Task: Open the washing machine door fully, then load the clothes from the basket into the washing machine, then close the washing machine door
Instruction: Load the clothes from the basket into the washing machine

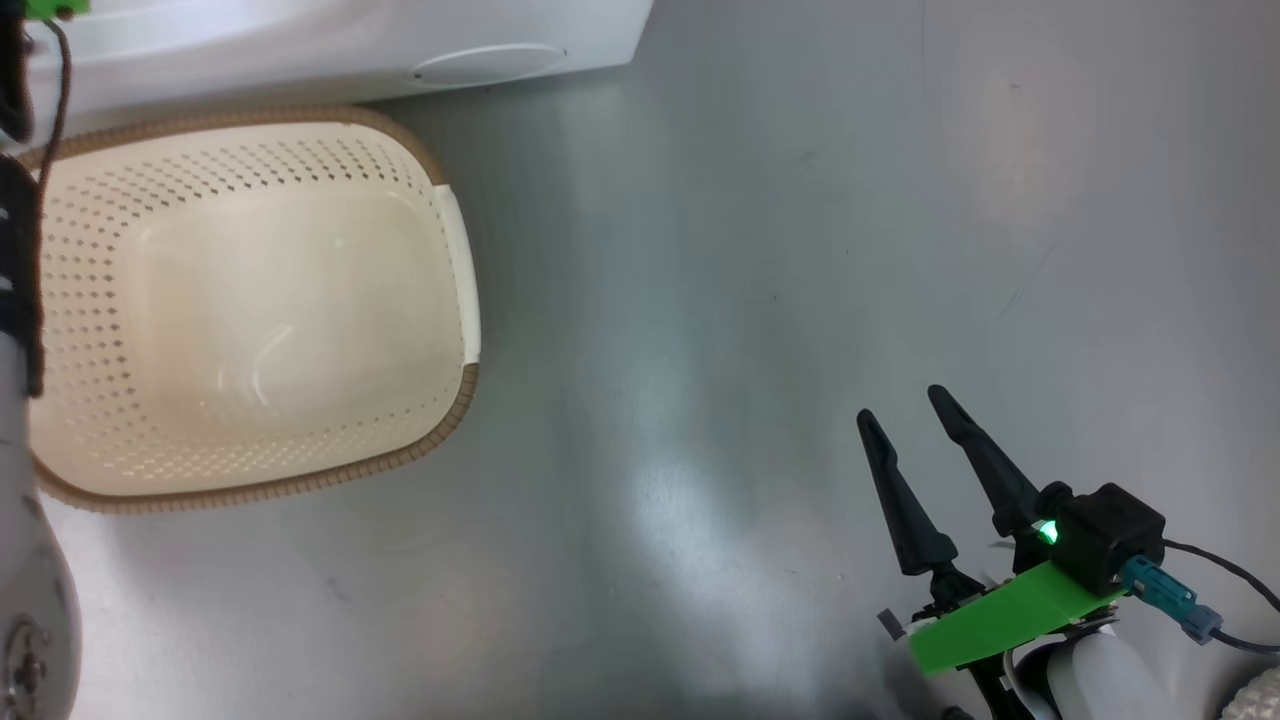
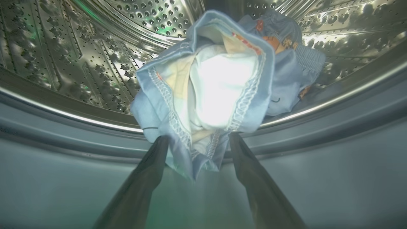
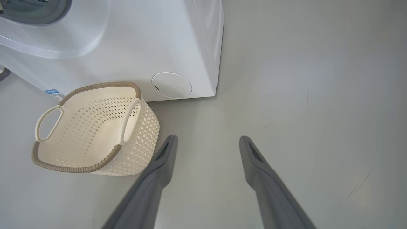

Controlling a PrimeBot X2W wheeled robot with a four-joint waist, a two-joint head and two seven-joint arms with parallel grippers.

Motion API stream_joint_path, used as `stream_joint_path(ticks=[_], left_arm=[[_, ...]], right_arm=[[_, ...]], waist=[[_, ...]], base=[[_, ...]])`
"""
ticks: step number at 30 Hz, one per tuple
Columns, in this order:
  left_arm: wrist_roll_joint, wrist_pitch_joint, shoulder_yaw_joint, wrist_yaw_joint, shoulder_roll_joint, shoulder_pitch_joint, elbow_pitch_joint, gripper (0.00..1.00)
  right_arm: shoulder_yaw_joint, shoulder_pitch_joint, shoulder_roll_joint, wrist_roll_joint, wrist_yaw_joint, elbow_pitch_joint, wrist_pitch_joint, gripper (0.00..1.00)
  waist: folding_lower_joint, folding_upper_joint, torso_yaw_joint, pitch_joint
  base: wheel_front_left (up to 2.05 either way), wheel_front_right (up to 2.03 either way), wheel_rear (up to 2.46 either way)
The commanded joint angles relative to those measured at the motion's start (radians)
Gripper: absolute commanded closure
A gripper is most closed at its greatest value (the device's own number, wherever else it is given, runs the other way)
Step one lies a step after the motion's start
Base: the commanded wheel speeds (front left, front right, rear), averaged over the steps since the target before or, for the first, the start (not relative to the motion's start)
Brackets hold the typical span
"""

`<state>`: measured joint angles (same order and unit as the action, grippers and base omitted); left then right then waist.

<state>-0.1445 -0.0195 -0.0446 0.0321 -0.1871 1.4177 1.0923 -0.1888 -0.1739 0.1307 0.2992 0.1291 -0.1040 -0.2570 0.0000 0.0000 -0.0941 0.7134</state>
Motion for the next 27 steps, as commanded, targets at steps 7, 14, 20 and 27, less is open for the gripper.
stream_joint_path(ticks=[7,14,20,27], left_arm=[[-0.011,-0.040,0.008,0.023,-0.045,0.086,0.017,0.00],[-0.028,-0.060,0.017,0.044,-0.065,0.118,0.065,1.00],[-0.035,-0.106,0.015,0.052,-0.071,0.127,0.088,1.00],[-0.049,-0.203,0.018,0.038,-0.073,0.137,0.069,1.00]], right_arm=[[-0.040,0.034,-0.008,-0.013,0.002,0.018,-0.005,0.00],[-0.046,0.007,-0.013,-0.001,0.002,0.012,-0.005,0.00],[-0.030,0.005,-0.013,0.001,0.002,0.013,-0.005,0.00],[-0.034,0.007,-0.012,0.003,0.002,0.008,-0.005,0.00]], waist=[[0.0000,0.0000,-0.015,0.045],[0.0000,0.0000,-0.042,0.064],[0.0000,0.0000,-0.042,0.070],[0.0000,0.0000,-0.029,0.049]], base=[[0.00,0.00,0.00],[0.00,0.00,0.00],[0.00,0.00,0.00],[0.00,0.00,0.00]])
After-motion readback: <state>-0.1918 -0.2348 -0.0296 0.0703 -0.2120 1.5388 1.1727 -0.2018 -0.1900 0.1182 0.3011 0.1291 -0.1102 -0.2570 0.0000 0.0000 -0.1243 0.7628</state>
